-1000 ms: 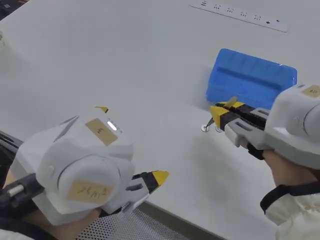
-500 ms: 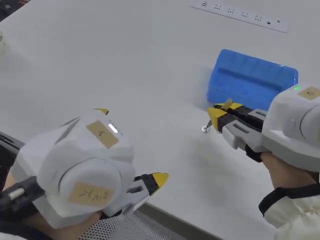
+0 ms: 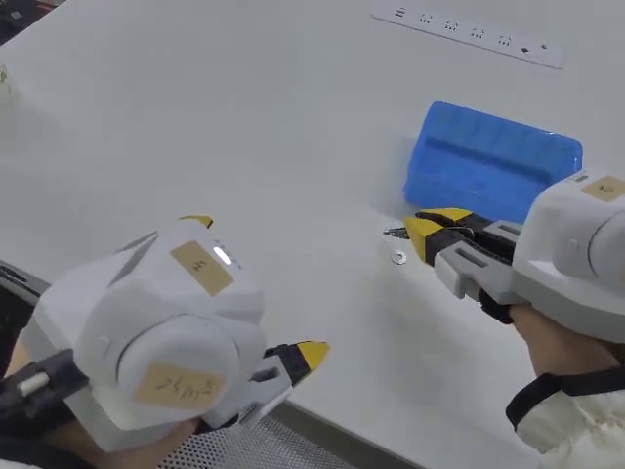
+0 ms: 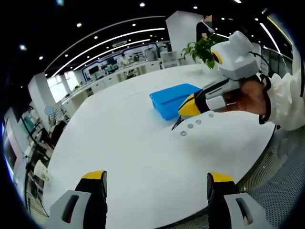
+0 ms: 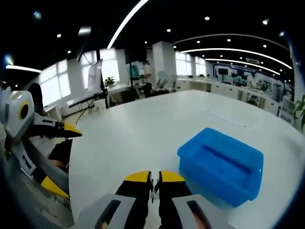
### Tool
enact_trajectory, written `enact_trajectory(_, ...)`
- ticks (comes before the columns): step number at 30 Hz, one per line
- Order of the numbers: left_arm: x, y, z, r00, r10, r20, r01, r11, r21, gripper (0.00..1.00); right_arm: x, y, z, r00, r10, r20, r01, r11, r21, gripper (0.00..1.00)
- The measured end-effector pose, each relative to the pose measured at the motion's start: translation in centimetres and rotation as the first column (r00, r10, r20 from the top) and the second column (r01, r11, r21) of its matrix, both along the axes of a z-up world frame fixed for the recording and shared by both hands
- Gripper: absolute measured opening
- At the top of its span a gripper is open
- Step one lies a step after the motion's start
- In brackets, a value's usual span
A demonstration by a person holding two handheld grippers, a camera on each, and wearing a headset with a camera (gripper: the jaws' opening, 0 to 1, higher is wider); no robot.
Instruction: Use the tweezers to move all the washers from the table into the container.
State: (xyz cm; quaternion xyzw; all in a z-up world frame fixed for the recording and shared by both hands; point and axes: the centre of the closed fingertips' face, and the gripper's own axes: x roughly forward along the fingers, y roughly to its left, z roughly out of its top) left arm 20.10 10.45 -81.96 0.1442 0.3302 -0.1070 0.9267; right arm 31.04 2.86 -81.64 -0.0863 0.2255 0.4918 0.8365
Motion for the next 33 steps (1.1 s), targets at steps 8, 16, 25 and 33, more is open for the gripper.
enact_trajectory(8,0.0,0.1,-0.1,1.0,0.0,-0.003,0.0,1.0,0.004,0.88,-0.3,-0.5,0.2,1.0,0.001,-0.011,-0.002,1.0,-0.023,0.01)
enact_trajectory(16,0.0,0.1,-0.1,1.0,0.002,-0.003,-0.002,1.0,0.008,0.88,-1.2,-1.7,-0.5,0.999,-0.004,-0.047,0.0,0.995,-0.101,0.01)
enact_trajectory(25,-0.1,0.1,-0.2,1.0,0.0,-0.008,0.0,1.0,0.009,0.88,-2.6,-2.9,-0.8,0.994,0.004,-0.111,-0.025,0.983,-0.184,0.01)
enact_trajectory(33,-0.1,0.0,-0.2,1.0,-0.002,-0.011,0.002,1.0,0.008,0.87,-2.2,-2.3,-0.7,0.996,0.023,-0.085,-0.04,0.979,-0.201,0.01)
